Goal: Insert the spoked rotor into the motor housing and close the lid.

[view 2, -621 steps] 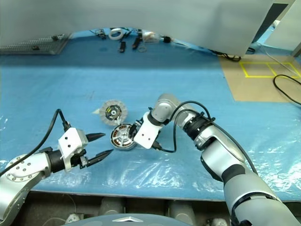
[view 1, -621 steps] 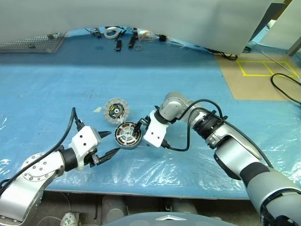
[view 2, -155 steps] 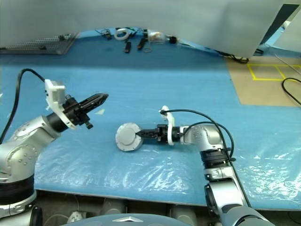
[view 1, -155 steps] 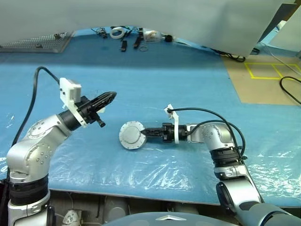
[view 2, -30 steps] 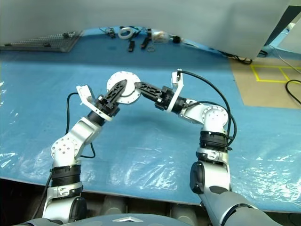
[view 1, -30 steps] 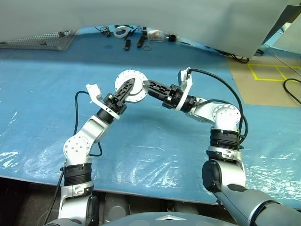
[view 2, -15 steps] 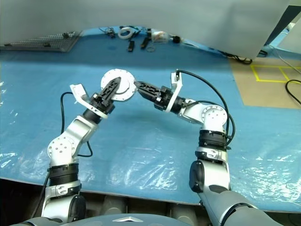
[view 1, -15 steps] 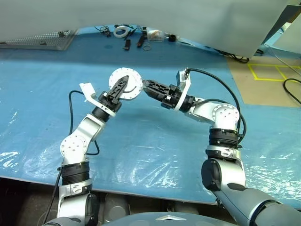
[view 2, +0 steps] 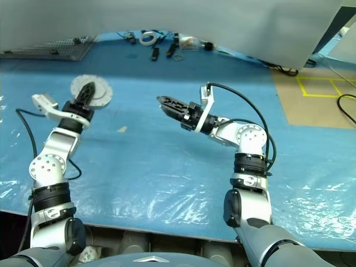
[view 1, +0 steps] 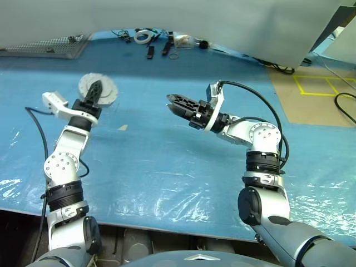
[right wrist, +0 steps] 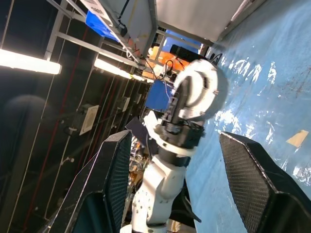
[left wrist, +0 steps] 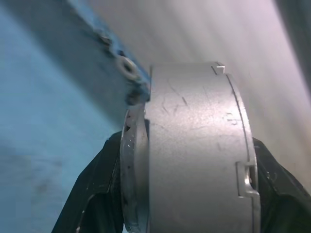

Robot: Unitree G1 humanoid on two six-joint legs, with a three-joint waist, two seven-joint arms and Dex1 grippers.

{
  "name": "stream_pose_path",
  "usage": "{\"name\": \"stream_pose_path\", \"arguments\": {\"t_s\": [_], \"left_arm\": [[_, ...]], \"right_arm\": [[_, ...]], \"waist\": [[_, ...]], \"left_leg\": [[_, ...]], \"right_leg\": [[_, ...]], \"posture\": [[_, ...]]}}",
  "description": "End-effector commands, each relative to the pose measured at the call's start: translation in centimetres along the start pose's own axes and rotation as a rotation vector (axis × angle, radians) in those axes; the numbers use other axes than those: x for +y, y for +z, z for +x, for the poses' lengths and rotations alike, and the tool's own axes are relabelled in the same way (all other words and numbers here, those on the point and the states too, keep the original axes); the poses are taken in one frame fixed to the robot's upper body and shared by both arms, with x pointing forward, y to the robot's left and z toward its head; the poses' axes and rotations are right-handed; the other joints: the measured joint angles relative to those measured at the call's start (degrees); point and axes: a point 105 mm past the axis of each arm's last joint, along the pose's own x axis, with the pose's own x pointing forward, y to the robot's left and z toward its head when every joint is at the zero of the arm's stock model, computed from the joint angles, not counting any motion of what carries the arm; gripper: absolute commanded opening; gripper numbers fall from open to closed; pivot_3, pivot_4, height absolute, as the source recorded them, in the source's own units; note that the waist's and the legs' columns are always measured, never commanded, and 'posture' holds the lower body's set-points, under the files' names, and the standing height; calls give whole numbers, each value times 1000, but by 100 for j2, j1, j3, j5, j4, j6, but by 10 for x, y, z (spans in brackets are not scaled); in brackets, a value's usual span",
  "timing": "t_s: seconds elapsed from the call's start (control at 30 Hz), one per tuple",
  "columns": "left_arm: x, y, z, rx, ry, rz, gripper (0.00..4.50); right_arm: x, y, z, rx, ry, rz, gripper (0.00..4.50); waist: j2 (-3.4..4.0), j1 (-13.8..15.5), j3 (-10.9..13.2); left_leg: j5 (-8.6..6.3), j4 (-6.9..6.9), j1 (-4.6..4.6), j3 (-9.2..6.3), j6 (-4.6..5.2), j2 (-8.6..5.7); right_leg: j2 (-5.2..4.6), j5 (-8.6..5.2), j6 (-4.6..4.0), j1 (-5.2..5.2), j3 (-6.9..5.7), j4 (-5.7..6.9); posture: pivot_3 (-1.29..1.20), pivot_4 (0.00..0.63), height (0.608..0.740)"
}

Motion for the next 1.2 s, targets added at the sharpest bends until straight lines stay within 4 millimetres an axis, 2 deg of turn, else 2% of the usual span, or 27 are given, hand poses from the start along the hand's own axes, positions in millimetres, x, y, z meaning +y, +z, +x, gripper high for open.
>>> {"name": "stream_pose_path", "arguments": {"t_s": [0.03, 0.1, 0.23, 0.4, 0.6, 0.77, 0.93, 0.97, 1.03, 1.13, 1.2], "left_arm": [[-7, 12, 8, -40, -5, 143, 2495], [-1, 11, 10, -29, 5, 158, 2495], [24, 7, 16, 14, 82, 226, 2495], [40, 6, 18, 37, 134, 270, 2495], [51, 12, 15, 43, 164, 304, 2495], [56, 14, 11, 60, 172, 324, 2495], [61, 14, 7, 56, 187, 323, 2495], [62, 13, 7, 57, 191, 325, 3054], [63, 12, 6, 62, 189, 339, 3463], [62, 11, 6, 71, 185, 346, 4479], [62, 13, 5, 70, 186, 348, 4479]], "right_arm": [[12, 4, 7, 5, 45, -29, 3023], [12, 4, 8, 4, 44, -30, 3023], [11, 5, 6, -5, 38, -36, 3023], [10, 6, 5, -18, 30, -40, 3023], [3, 18, -4, -59, -30, -93, 3023], [-8, 36, -24, -90, -115, -163, 3023], [-11, 40, -29, -90, -136, -192, 3023], [-11, 39, -28, -90, -136, -192, 3023], [-11, 37, -27, -87, -135, -191, 3023], [-13, 34, -25, -79, -134, -185, 3023], [-13, 32, -25, -73, -133, -184, 3023]], "waist": [[-18, 20, 11], [-34, 31, 19], [-39, 18, 22], [-41, -6, 23], [-42, 5, 23], [-43, 12, 23], [-43, -4, 24], [-43, -4, 24], [-43, 1, 24], [-43, 4, 24], [-43, 4, 24]], "left_leg": [[0, 1, -4, -2, 0, 0], [0, 5, -11, -7, 0, 0], [0, 7, -11, -6, 0, 1], [0, 7, -10, -6, -1, 1], [0, 7, -11, -6, -1, 0], [0, 9, -11, -6, -1, 0], [0, 9, -11, -6, -1, 0], [0, 9, -11, -7, -1, 0], [0, 9, -11, -6, 0, 0], [0, 10, -10, -6, 0, 0], [0, 11, -10, -6, 0, 0]], "right_leg": [[-1, 0, 0, 0, -3, 0], [-2, 0, 0, 0, -9, 1], [-2, 0, 0, -2, -9, 4], [-2, 0, 0, -3, -7, 5], [-3, 0, 0, -3, -7, 6], [-4, 0, -1, -2, -8, 8], [-2, 0, -1, -3, -6, 9], [-2, 0, -1, -3, -6, 9], [-2, 0, -1, -3, -6, 10], [-3, 0, -1, -3, -6, 11], [-3, 0, -1, -3, -6, 12]], "posture": [[0, 150, 740], [0, 150, 740], [0, 150, 740], [0, 150, 740], [0, 150, 740], [0, 150, 740], [0, 150, 740], [0, 150, 740], [0, 150, 740], [0, 150, 740], [0, 150, 740]]}}
